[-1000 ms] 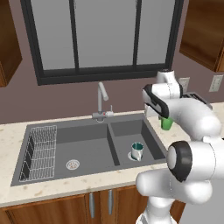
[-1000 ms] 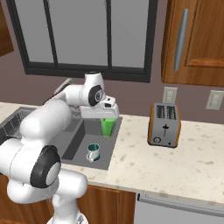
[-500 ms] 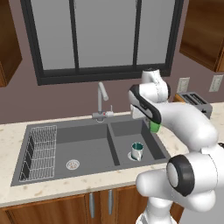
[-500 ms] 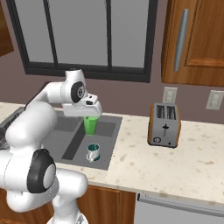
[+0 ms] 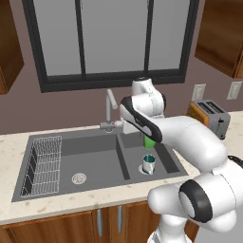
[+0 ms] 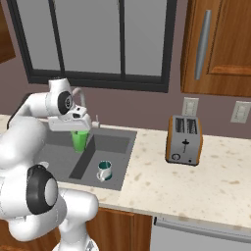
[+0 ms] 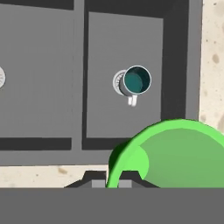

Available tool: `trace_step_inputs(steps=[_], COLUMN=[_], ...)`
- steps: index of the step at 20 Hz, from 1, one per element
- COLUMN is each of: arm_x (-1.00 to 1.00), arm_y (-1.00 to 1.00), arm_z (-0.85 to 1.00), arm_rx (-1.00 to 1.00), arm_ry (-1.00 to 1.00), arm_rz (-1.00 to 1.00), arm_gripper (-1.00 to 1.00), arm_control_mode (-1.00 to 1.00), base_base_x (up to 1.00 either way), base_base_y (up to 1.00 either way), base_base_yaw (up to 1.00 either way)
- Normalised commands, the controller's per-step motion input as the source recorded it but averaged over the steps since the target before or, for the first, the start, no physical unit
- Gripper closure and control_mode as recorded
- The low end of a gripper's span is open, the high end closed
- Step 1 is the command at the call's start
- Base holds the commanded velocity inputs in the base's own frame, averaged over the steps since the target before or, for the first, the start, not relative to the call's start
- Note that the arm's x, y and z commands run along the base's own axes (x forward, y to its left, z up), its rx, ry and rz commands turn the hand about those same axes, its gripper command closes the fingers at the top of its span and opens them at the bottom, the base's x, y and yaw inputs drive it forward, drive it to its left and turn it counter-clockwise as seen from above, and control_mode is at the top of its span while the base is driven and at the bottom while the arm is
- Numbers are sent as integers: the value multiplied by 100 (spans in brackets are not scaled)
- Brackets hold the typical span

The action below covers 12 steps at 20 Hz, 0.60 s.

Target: Move any existing items from the left basin to the right basin for drying. Then move the cup from the counter to the left basin of the sink for washing.

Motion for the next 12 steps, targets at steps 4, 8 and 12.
trace_step_inputs(steps=[4,8,12], arm_x=[-1,0,0], arm_y=[83,78,74], arm_z=[0,0,-3], arm_rx=[-1,0,0], arm_ry=[0,0,0], arm_rz=[0,0,0], arm_gripper=[100,100,100], arm_control_mode=[-100,-100,-100], base_base_x=[0,0,0], base_base_y=[0,0,0], base_base_yaw=[0,0,0])
